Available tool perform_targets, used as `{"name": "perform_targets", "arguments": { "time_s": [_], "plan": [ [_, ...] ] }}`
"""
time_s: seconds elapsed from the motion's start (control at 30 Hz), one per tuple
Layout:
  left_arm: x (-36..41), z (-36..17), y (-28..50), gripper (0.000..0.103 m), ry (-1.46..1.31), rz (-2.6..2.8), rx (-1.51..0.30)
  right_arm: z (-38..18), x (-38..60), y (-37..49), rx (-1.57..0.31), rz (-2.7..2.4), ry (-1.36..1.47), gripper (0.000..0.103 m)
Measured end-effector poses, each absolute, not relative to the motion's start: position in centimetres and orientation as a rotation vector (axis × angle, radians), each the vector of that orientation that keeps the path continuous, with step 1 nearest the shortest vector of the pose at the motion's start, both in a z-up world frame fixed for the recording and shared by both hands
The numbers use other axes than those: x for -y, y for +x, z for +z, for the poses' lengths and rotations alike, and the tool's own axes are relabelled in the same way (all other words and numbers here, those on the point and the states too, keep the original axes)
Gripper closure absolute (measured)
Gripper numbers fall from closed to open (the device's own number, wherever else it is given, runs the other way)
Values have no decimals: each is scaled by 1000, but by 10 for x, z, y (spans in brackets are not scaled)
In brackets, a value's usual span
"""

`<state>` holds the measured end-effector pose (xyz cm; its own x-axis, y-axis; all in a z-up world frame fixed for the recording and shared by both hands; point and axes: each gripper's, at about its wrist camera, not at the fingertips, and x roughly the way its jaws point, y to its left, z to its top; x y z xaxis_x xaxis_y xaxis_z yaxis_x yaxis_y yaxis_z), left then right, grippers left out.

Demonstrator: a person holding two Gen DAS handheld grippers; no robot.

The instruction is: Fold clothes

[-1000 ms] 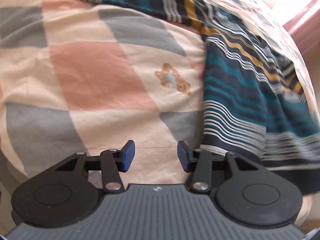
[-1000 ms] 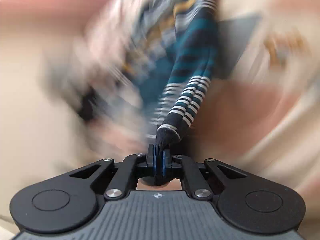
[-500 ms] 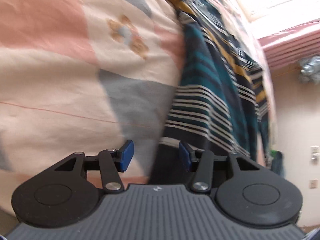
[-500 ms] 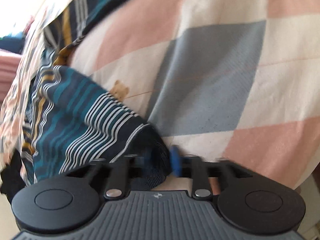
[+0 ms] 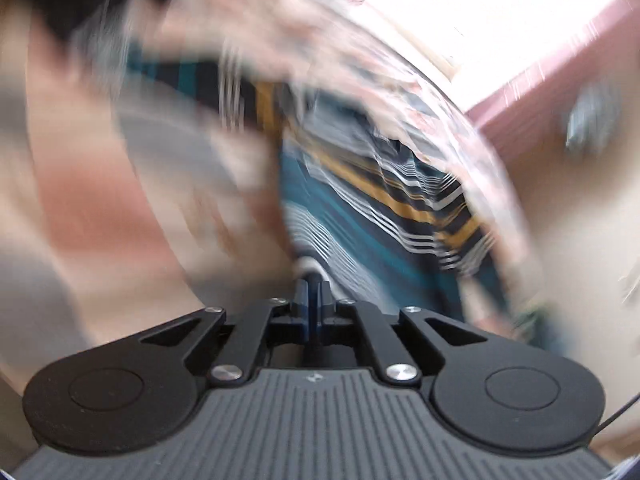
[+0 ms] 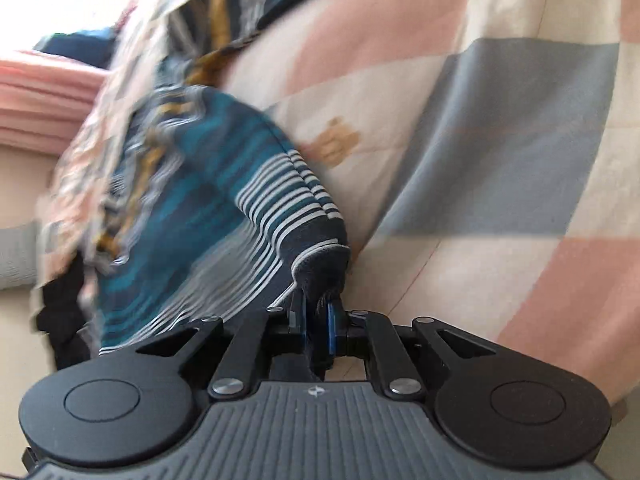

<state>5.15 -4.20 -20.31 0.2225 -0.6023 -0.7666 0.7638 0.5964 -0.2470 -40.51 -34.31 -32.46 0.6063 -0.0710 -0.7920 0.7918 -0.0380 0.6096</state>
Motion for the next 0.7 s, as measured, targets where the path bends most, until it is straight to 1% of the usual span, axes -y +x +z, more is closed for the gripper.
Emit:
{"name": "perform_targets", "arguments": {
  "time_s": [0.03, 0.07, 0.1, 0.17, 0.2, 0.23, 0.3, 0.33, 0.37, 0.4, 0.43, 0.5, 0.53, 0.57, 0.6, 0.63, 0.67, 0.7],
  "plan": [
    [41, -205, 51, 102, 263, -937, -959, -320, 340, -409, -658, -786, 1450, 95],
    [41, -213, 52, 98, 305, -922, -995, -319, 339, -411, -683, -822, 1437, 95],
    [38, -231, 57, 96, 282, -894, -1070, -319, 339, -412, -712, -866, 1420, 94],
    [33, -270, 71, 96, 170, -848, -1236, -326, 342, -404, -824, -895, 1346, 93],
    [27, -286, 78, 96, 89, -845, -1289, -330, 342, -398, -860, -883, 1328, 86],
    [27, -300, 82, 88, 3, -852, -1329, -330, 341, -395, -875, -880, 1308, 77],
    [31, -324, 84, 76, -129, -851, -1395, -326, 341, -394, -882, -896, 1266, 63],
    [30, -335, 84, 71, -178, -858, -1416, -323, 341, -397, -875, -915, 1247, 61],
    [32, -346, 84, 71, -204, -870, -1435, -323, 340, -400, -859, -927, 1240, 59],
    [38, -355, 83, 68, -211, -869, -1450, -324, 342, -405, -842, -935, 1250, 55],
    [42, -365, 80, 61, -229, -872, -1471, -324, 344, -412, -825, -944, 1263, 53],
    [50, -387, 75, 54, -280, -876, -1522, -331, 350, -415, -782, -934, 1300, 51],
    [53, -400, 72, 48, -314, -877, -1561, -334, 352, -415, -764, -920, 1312, 47],
    [57, -411, 68, 48, -336, -879, -1594, -337, 354, -415, -746, -903, 1322, 43],
    [62, -420, 63, 50, -343, -872, -1606, -342, 353, -413, -736, -883, 1330, 36],
    [66, -423, 60, 63, -340, -869, -1606, -347, 354, -409, -733, -864, 1335, 33],
    [69, -421, 58, 83, -323, -880, -1601, -352, 353, -404, -736, -861, 1330, 33],
    [71, -417, 57, 98, -303, -895, -1596, -356, 351, -401, -746, -863, 1321, 34]
  ]
}}
